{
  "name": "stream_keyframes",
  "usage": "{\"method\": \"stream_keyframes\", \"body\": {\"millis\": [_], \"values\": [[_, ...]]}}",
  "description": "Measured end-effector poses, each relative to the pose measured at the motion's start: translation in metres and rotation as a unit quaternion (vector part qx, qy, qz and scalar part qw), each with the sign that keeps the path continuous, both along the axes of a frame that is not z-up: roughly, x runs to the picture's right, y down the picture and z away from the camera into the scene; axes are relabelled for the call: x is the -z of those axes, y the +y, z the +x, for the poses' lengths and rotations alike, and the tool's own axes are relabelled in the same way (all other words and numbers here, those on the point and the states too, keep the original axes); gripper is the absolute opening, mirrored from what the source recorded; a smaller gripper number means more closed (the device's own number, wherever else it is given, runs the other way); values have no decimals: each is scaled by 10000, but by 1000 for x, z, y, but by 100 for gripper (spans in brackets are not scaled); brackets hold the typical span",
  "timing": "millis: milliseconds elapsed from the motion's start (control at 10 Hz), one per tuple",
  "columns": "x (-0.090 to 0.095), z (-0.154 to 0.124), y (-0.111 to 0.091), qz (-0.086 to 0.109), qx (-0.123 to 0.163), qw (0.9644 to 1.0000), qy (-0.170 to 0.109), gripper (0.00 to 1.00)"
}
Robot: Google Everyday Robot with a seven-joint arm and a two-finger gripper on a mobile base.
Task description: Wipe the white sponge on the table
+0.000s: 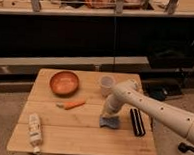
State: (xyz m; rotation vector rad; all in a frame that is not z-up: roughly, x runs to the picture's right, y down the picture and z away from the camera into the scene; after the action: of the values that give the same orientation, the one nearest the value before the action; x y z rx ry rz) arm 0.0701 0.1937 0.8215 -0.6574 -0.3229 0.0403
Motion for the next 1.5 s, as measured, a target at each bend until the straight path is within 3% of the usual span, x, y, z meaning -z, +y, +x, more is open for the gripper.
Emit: {"method": "stream_keyframes", "body": {"millis": [300,600,900,1100,1200,1300,1500], "values": [[22,-36,25,-34,477,9984,-298,1],[34,-89,37,30,1367,9884,-661,1],[33,-143,44,54,2247,9678,-1136,1],[28,-166,34,98,2520,9581,-1356,1],[22,-169,24,99,2508,9585,-1349,1],[15,-168,14,85,2411,9620,-1277,1],[-3,-150,-15,10,1851,9778,-984,1]]}}
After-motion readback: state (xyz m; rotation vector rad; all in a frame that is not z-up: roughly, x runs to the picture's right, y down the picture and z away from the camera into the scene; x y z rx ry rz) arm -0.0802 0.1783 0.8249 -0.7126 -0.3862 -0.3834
